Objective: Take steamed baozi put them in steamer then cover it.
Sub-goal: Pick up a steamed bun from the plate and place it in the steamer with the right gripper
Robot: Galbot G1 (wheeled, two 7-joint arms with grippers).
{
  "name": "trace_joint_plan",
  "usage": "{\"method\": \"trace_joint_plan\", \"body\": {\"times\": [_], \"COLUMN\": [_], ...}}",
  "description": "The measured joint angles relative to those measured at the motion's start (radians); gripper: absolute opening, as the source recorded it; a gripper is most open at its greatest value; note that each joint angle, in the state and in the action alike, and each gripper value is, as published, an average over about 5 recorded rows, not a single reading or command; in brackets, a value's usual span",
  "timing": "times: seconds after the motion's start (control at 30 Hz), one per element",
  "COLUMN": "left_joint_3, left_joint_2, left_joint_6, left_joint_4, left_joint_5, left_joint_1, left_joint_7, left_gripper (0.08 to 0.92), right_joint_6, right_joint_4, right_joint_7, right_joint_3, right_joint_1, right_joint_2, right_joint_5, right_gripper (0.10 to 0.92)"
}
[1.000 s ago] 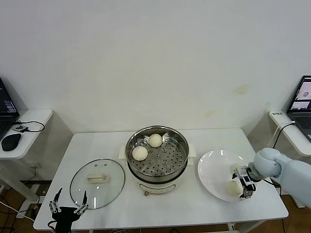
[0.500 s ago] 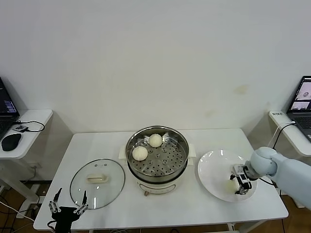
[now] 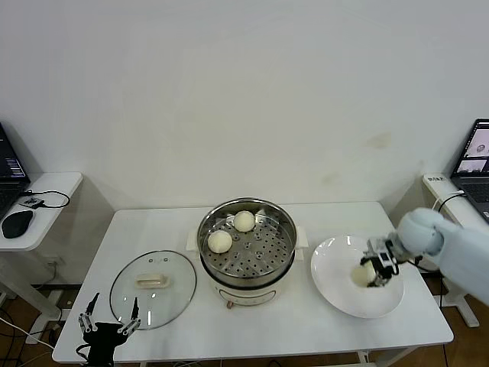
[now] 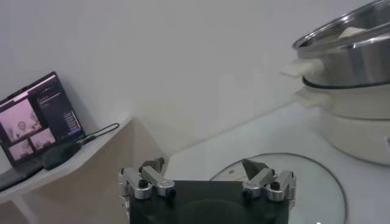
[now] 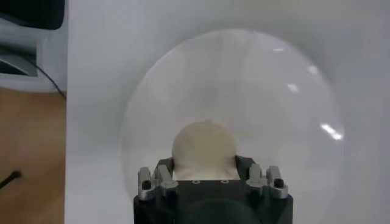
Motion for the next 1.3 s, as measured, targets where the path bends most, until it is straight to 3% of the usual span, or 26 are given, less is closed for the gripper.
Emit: {"method": "trace_joint_plan", "body": {"times": [0.27, 0.67, 1.3], "left_joint_3": [-0.001, -0.024, -0.034], "left_joint_2": [0.007, 0.0, -0.021], "left_joint_6": [0.0, 0.0, -0.005], "left_joint_4": [0.001, 0.006, 0.007], "left_joint_5": [-0.006, -0.016, -0.026], "left_joint_1": [-0.008, -0.008, -0.002], "left_joint_7": [0.0, -0.001, -0.013], "left_gripper": [0.823, 0.823, 0.823], "right_joint_6": [-0.02, 0.011, 0.244], "right_joint_4": [0.0, -0.022, -0.055], "right_joint_7": [0.006, 0.053, 0.075], "right_joint_3": [-0.131, -0.268, -0.43], "right_joint_1": [0.272, 0.443, 0.424], "right_joint_2": [0.092, 0.36, 0.624], "right_joint_5": [0.115, 0.232, 0.12], "right_gripper": [0.628, 0.636, 0.637]}}
